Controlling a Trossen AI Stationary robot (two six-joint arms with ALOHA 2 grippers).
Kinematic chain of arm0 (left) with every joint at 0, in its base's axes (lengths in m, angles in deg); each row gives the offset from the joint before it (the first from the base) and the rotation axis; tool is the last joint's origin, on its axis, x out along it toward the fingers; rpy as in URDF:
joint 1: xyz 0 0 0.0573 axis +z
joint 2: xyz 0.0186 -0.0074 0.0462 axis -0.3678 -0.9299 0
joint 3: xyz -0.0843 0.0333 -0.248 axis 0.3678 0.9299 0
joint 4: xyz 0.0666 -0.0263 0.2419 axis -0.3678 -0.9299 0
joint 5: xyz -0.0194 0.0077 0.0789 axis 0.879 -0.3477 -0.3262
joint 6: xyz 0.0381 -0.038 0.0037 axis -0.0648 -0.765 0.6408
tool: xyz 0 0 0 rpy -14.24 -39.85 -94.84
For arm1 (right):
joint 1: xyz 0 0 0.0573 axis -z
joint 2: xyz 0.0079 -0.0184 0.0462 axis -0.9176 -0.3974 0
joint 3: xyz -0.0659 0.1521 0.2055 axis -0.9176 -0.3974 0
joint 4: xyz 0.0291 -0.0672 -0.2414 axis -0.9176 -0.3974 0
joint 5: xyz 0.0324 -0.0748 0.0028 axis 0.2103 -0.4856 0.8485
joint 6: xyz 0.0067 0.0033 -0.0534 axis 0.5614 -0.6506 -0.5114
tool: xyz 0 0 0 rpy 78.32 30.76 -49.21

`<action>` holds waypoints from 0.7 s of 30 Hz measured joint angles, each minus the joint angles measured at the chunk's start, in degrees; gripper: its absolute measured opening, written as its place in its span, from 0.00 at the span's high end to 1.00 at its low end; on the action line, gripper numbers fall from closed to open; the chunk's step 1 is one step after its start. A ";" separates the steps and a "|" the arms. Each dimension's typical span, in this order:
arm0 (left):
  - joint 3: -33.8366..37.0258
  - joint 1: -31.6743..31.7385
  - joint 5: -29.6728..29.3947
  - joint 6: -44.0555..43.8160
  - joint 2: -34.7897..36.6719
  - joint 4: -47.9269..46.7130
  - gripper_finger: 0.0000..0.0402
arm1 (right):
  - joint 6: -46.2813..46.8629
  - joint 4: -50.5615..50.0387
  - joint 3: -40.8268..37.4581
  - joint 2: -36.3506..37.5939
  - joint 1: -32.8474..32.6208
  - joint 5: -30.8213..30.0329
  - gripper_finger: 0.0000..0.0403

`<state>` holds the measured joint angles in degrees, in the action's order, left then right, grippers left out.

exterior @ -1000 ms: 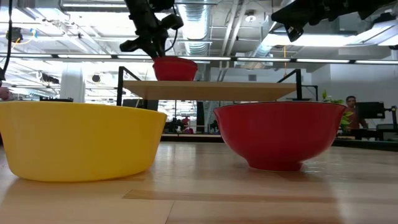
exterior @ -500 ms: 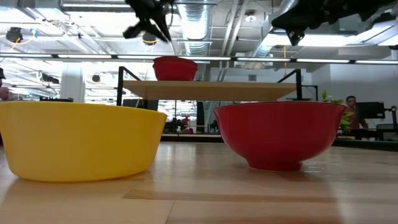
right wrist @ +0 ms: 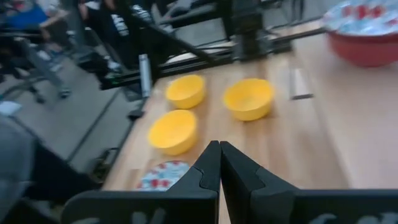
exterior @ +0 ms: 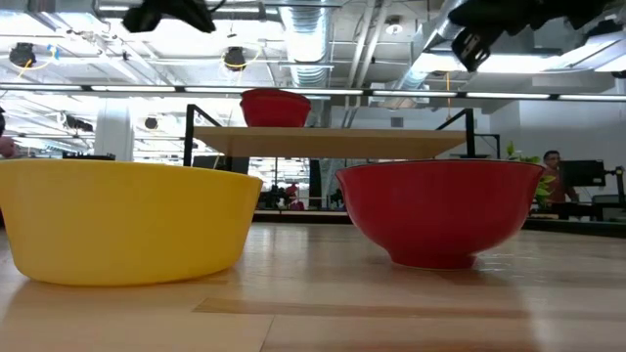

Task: Pick & Place Mini bowls
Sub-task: Stack the red bowl on the red bowl on the shelf

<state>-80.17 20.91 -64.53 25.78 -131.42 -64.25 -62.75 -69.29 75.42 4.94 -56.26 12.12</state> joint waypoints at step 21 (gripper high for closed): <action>24.04 -5.72 -3.83 16.56 22.36 5.97 0.96 | 13.68 -7.69 15.27 -22.82 -26.72 -27.05 1.00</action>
<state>-56.13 15.19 -68.36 42.34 -109.06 -58.28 -49.07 -76.98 90.69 -17.88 -82.98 -14.92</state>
